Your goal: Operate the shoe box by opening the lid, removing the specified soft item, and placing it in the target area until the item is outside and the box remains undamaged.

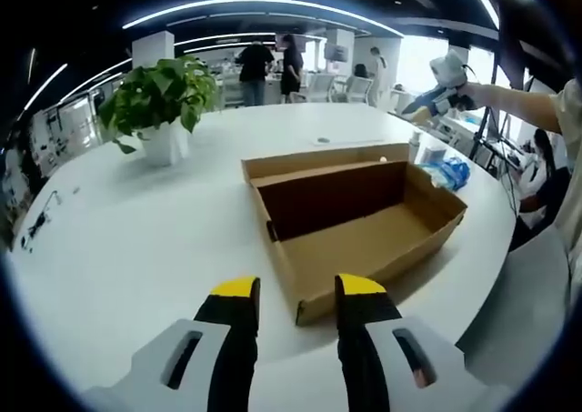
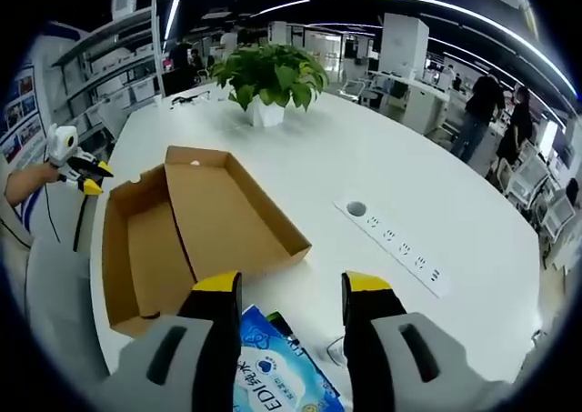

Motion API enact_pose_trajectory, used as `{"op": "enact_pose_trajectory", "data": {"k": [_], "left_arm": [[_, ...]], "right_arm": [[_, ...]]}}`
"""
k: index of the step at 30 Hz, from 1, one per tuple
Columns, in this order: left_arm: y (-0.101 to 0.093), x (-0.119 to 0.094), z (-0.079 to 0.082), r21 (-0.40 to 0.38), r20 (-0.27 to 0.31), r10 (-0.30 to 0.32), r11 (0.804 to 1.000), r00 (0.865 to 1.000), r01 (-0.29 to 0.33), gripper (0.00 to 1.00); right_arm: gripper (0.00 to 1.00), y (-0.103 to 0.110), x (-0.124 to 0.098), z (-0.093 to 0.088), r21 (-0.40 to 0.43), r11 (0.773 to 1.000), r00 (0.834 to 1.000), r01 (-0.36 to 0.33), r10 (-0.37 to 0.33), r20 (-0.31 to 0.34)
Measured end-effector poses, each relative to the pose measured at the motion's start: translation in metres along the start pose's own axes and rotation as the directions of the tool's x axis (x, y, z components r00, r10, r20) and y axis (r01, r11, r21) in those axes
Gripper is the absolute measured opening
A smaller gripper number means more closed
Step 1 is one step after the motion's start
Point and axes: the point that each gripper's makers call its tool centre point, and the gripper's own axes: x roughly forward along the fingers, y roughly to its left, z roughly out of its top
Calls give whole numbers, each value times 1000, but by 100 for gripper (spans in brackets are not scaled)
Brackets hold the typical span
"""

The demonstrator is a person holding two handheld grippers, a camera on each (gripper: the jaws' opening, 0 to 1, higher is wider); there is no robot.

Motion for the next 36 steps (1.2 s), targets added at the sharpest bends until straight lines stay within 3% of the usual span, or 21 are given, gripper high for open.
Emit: {"op": "enact_pose_trajectory", "data": {"k": [11,18,36], "left_arm": [[9,6,-1,-71,-10,35,997,999,-35,20],[11,8,-2,-130,-23,52,990,998,-55,4],[7,18,-11,-181,-45,40,982,998,-47,1]], "right_arm": [[36,6,18,-2,31,999,999,25,-24,-25],[31,11,30,-4,67,997,999,38,-36,-34],[24,15,70,-27,219,972,991,86,-61,-116]]}}
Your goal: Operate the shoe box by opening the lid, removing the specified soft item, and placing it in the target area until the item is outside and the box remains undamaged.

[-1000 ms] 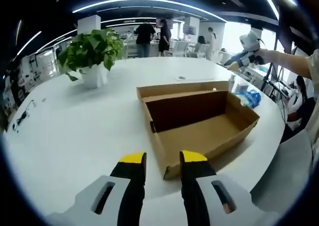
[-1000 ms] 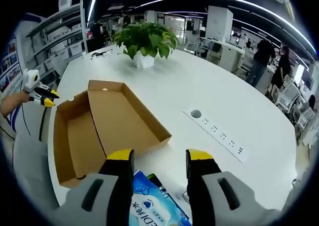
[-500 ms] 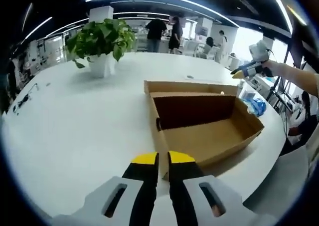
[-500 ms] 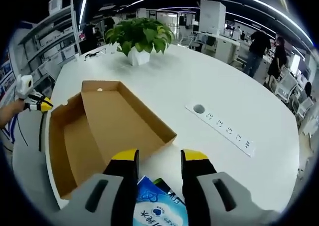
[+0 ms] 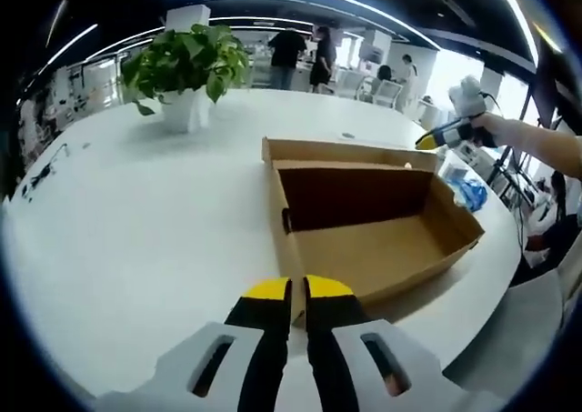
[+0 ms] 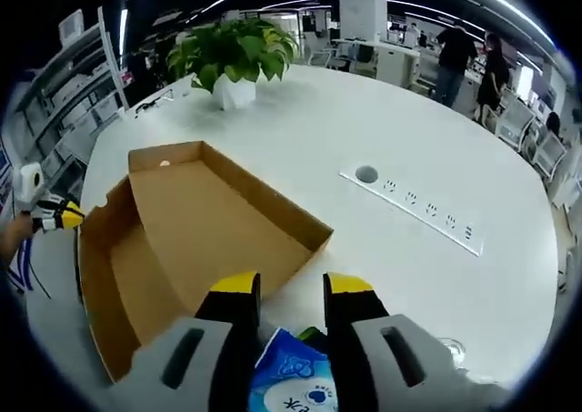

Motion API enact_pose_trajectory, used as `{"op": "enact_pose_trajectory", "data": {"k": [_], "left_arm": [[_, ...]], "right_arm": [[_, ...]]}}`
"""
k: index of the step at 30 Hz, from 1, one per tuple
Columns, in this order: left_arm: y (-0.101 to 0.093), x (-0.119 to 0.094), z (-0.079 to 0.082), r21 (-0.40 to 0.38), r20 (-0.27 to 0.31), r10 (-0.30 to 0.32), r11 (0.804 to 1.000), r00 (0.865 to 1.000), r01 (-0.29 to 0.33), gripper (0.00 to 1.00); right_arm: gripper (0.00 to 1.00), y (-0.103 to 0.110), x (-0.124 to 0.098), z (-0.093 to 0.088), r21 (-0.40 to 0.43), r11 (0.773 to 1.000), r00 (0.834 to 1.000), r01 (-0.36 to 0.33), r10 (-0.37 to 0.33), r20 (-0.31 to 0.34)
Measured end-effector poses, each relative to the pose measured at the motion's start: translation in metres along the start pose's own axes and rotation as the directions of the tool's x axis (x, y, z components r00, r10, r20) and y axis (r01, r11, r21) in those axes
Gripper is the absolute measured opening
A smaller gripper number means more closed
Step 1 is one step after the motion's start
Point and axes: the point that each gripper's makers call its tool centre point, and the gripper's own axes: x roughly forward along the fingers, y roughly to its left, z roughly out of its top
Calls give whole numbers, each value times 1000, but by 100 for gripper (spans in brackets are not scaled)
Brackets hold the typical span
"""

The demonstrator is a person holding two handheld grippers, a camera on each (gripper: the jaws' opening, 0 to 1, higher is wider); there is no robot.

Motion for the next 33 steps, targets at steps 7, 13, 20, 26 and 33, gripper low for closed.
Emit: {"op": "enact_pose_trajectory", "data": {"k": [7,13,20,26,33], "left_arm": [[-2,0,-1,9,2,-1,1000,1000,1,0],[-3,-2,-1,9,3,2,1000,1000,-2,0],[-3,-3,-2,-15,19,5,1000,1000,-5,0],[-3,-3,-2,-25,26,0,1000,1000,0,0],[-3,-3,-2,-33,32,0,999,999,1,0]], "right_arm": [[19,3,6,-2,67,998,1000,-4,5,-5],[17,8,13,-7,123,992,1000,-1,5,-29],[13,12,17,-12,205,979,999,13,-3,-50],[10,11,18,-14,244,969,998,37,-22,-63],[7,9,17,-13,243,967,996,71,-57,-62]]}}
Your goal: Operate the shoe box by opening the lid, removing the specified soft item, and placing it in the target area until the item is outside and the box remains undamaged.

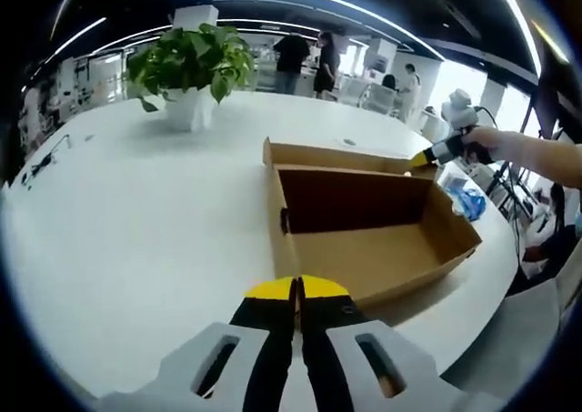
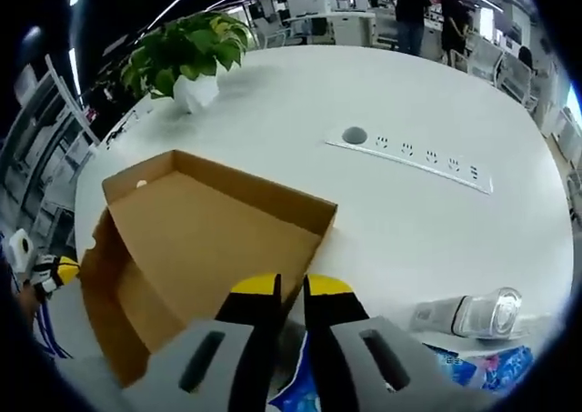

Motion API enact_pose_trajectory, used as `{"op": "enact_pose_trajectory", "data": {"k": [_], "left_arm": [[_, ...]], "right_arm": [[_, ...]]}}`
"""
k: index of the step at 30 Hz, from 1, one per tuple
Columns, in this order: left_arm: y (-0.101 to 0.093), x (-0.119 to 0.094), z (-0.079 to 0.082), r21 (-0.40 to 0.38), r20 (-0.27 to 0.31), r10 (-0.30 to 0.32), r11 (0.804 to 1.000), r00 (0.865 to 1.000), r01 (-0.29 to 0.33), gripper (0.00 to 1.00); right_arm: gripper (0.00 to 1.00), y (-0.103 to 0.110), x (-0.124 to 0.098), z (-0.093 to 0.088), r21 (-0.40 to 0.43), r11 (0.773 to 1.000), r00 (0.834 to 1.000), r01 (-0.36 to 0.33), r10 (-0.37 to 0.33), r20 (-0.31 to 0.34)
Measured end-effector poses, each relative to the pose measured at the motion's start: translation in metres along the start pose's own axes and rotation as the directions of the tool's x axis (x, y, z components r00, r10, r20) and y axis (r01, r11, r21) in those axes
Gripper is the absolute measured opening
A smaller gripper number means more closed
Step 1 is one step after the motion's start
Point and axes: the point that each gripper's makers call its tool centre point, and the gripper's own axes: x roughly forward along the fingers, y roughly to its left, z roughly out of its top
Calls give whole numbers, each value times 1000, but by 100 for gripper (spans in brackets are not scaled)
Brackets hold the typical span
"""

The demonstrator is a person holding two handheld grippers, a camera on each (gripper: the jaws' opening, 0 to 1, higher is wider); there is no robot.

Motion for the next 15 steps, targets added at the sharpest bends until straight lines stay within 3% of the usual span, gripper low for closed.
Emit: {"op": "enact_pose_trajectory", "data": {"k": [15], "left_arm": [[0,1,1,-8,1,-4,1000,1000,4,0]], "right_arm": [[3,1,-13,9,1,1000,999,4,-4,38]]}}
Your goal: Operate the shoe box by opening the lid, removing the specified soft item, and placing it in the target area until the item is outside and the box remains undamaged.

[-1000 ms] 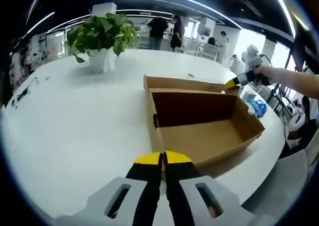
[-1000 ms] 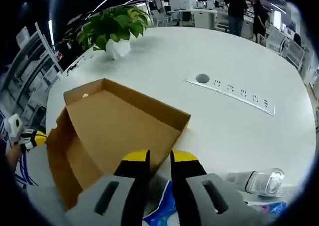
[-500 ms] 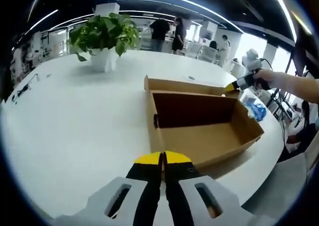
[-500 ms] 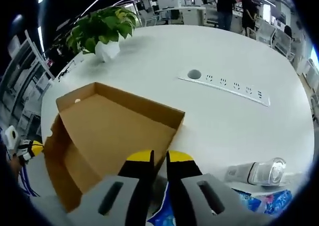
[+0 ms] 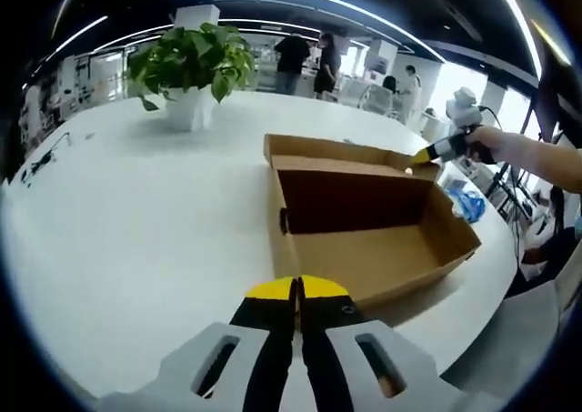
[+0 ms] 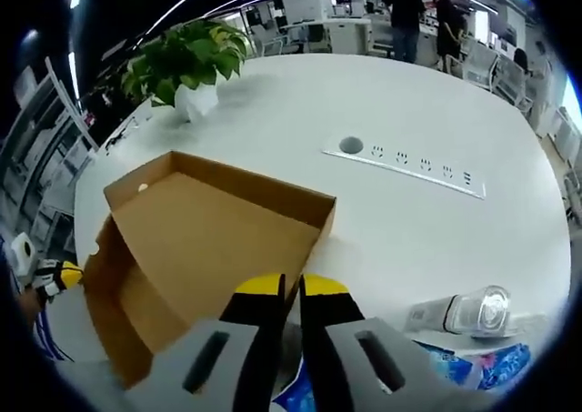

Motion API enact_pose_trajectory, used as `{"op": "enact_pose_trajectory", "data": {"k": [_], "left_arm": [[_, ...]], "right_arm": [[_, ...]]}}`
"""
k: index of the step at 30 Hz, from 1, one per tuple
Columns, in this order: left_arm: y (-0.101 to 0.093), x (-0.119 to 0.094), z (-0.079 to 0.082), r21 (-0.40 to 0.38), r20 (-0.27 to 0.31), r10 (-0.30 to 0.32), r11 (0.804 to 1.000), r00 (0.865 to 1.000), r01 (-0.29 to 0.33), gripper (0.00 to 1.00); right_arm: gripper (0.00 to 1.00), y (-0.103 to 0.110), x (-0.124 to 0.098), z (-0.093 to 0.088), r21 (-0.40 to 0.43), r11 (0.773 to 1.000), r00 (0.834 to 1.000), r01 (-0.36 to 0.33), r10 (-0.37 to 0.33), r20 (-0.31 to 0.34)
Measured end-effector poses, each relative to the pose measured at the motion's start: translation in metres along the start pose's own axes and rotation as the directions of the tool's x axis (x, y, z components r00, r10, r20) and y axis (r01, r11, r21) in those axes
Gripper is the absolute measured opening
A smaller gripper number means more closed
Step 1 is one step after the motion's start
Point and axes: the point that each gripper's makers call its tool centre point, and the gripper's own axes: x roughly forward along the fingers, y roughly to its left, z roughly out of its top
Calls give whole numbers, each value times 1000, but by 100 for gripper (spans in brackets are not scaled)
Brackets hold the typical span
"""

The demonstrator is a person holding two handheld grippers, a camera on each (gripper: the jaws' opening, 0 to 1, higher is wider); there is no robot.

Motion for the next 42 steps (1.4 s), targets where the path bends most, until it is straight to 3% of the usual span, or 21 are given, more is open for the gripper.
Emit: {"op": "enact_pose_trajectory", "data": {"k": [20,42], "left_arm": [[1,1,-1,-15,8,2,1000,1000,-1,0],[-1,1,-1,-15,8,4,1000,1000,-4,0]], "right_arm": [[0,14,-33,7,-2,1000,997,-26,26,68],[0,19,-52,18,-21,999,986,-47,50,160]]}}
